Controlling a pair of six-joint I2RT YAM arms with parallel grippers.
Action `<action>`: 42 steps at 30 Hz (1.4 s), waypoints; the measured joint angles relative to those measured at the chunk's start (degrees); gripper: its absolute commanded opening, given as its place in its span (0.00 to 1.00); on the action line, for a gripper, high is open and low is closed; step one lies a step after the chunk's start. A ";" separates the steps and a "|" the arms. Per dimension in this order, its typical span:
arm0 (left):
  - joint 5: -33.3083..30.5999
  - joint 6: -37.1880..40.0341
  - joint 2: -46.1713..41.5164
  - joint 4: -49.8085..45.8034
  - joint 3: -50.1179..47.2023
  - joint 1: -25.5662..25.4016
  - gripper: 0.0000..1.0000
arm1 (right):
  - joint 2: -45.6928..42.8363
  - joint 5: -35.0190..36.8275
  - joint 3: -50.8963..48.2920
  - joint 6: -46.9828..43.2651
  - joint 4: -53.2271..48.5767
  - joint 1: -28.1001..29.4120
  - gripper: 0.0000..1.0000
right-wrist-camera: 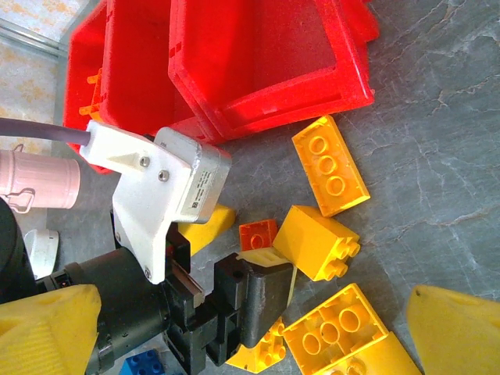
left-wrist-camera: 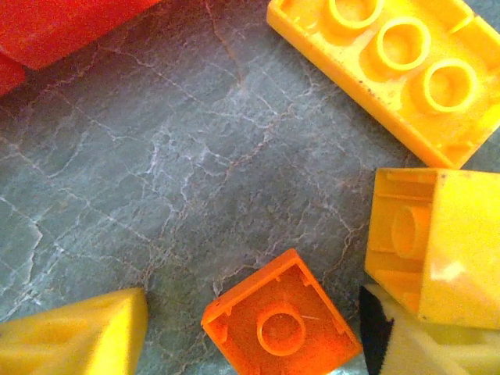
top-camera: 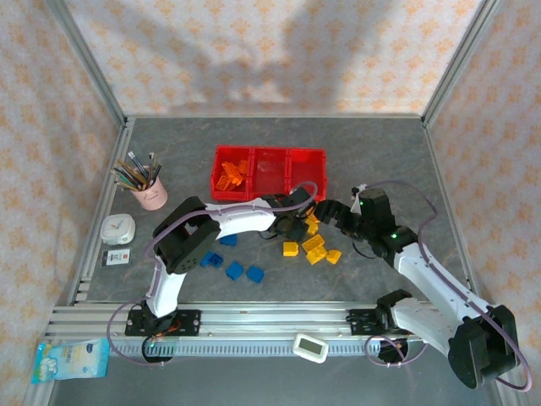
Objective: Sort the legos into containers by color
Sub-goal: Pick up the lego from the center of the table.
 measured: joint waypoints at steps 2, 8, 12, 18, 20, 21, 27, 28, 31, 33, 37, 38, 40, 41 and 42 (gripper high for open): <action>-0.20 -0.11 -0.20 0.17 -0.33 0.00 0.63 | 0.00 0.00 0.00 0.00 0.02 0.00 1.00; -1.29 -1.40 -0.98 0.61 -1.62 0.00 0.55 | 0.00 -0.20 0.00 0.02 0.04 0.00 1.00; -1.36 -1.86 -1.20 1.14 -2.08 0.00 0.50 | 0.00 -0.22 0.00 0.02 0.04 0.00 1.00; -1.38 -2.21 -1.31 1.51 -2.29 0.07 0.43 | 0.00 -0.20 0.00 0.00 0.04 0.00 1.00; -1.40 -2.51 -1.31 1.51 -2.29 0.07 0.41 | 0.00 -0.20 0.00 0.00 0.04 0.00 1.00; -1.38 -2.58 -1.33 1.51 -2.29 0.11 0.40 | 0.00 -0.20 0.00 0.00 0.04 0.00 1.00; -1.42 -3.13 -1.46 1.66 -2.47 0.48 0.35 | 0.00 -0.20 0.00 -0.02 0.04 0.00 1.00; -1.53 -3.15 -1.62 1.79 -2.69 0.50 0.34 | 0.00 -0.20 0.00 -0.02 0.04 0.00 1.00; -1.88 -3.23 -2.60 2.08 -3.93 0.90 0.33 | -0.02 -0.20 0.00 -0.07 0.04 0.00 1.00; -2.03 -3.54 -3.45 2.10 -4.87 1.40 0.32 | -0.02 -0.22 0.00 -0.24 0.04 0.00 1.00; -2.43 -4.17 -5.57 2.16 -6.60 2.25 0.32 | -0.02 -0.44 0.02 -0.74 0.04 0.00 1.00; -2.47 -4.46 -6.21 2.16 -7.02 2.34 0.32 | -0.02 -0.63 0.02 -1.05 0.04 0.00 1.00; -2.51 -4.68 -7.76 2.38 -7.91 2.38 0.32 | 0.00 -1.09 0.13 -1.60 0.02 0.00 1.00; -2.54 -4.90 -8.81 2.54 -8.52 2.38 0.32 | 0.04 -1.40 0.31 -1.77 0.02 0.00 1.00; -2.60 -5.09 -9.97 2.60 -9.14 2.38 0.32 | 0.33 -1.68 0.68 -2.01 0.02 0.00 1.00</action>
